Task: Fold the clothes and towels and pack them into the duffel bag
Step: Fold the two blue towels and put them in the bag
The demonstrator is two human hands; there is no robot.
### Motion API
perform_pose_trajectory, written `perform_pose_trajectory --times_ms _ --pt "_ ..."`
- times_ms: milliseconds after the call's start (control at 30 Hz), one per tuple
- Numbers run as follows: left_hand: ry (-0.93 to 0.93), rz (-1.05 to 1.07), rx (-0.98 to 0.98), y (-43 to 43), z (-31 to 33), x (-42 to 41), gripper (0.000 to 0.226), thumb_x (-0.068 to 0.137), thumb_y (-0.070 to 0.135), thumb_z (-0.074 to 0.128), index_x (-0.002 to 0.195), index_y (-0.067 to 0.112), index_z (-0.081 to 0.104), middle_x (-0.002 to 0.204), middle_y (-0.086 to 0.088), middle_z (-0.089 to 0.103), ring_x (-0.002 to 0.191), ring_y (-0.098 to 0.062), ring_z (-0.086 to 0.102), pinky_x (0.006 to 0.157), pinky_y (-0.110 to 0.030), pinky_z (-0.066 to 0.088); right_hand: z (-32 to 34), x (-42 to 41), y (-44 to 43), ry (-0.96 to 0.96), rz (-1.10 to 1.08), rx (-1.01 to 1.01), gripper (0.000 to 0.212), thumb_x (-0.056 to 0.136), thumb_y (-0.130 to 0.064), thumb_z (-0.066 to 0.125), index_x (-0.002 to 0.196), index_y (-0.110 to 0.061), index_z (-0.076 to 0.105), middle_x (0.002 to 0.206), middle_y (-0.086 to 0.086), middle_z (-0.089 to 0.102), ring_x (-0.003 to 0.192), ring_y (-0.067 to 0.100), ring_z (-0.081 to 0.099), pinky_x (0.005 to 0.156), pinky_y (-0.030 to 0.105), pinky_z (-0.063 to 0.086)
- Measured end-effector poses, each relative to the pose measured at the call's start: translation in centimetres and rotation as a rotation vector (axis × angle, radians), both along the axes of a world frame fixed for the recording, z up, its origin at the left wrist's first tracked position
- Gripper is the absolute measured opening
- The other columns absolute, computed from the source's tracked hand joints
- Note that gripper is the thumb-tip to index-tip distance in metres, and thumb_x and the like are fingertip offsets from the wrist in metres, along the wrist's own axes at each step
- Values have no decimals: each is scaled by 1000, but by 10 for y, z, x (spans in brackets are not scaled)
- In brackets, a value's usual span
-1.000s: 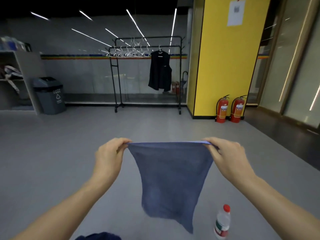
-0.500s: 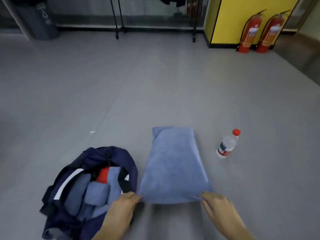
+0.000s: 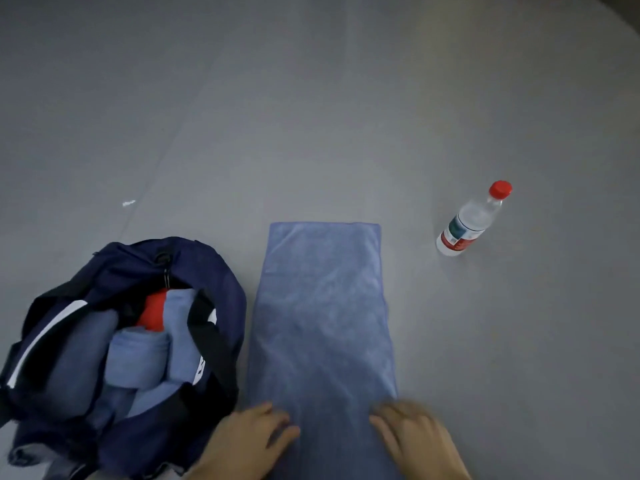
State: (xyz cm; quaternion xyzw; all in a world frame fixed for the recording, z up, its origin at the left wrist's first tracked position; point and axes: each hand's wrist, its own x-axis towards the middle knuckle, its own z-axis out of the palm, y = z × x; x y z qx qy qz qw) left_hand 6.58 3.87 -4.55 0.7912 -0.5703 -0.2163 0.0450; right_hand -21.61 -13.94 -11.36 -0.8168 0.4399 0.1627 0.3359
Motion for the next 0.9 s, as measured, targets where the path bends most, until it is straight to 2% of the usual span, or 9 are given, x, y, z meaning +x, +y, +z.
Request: perform_pose_trajectory --times_ms 67,100,200,300,400,533,633,800,900 --pt "96 96 -63 -55 1 6 39 92 58 39 105 40 70 97 20 68 81 -6 69 65 -23 56 42 59 -32 -10 20 -96 66 95 -74 18 138 -39 55 139 -12 58 127 15 56 106 33 45" --pt "93 98 -130 -83 1 16 44 96 52 35 119 35 69 111 14 69 97 -12 69 79 -28 56 56 82 -55 -94 69 -169 73 95 -71 12 145 -33 49 150 -9 49 137 16 47 111 32 38" --pt "66 200 -186 -171 -8 57 46 106 30 38 149 16 45 147 -5 52 135 -25 48 108 -36 39 46 145 -125 -142 24 -330 57 106 -48 27 158 -24 26 166 0 20 153 21 18 121 35 19" --pt "-45 149 -88 -234 -26 103 57 108 27 35 159 9 17 165 -10 19 153 -27 17 123 -36 17 17 187 -176 -131 66 -373 63 106 -48 27 160 -20 13 168 6 4 155 26 5 125 44 11" --pt "-106 107 52 -268 -54 143 63 108 34 31 159 8 5 167 -15 4 154 -31 7 125 -40 9 -4 207 -214 -34 104 -436 71 101 -60 14 160 -22 4 168 4 -2 155 25 -1 123 51 6" --pt "-192 114 72 -284 -76 183 61 107 36 31 159 10 13 166 -18 8 152 -36 10 123 -47 18 -25 209 -239 14 139 -520 85 87 -67 -8 160 -27 6 169 -1 0 155 24 1 122 55 3" --pt "-192 128 -66 -297 -78 210 52 105 29 41 154 12 35 160 -18 30 144 -38 31 118 -46 29 -24 212 -268 -42 107 -520 77 92 -61 -3 160 -28 14 167 2 12 154 25 9 122 53 7" --pt "-254 182 -128 -317 -69 228 39 100 24 54 139 27 57 140 -7 53 124 -37 50 101 -46 46 -23 222 -304 4 214 -536 61 103 -55 14 160 -31 10 168 -1 8 154 25 5 121 55 5" --pt "-170 281 -195 -327 -65 229 28 94 19 62 121 24 64 114 -10 63 109 -36 56 92 -45 49 -18 229 -316 -156 159 -606 47 106 -41 34 150 -27 41 152 5 40 140 31 35 113 49 26"
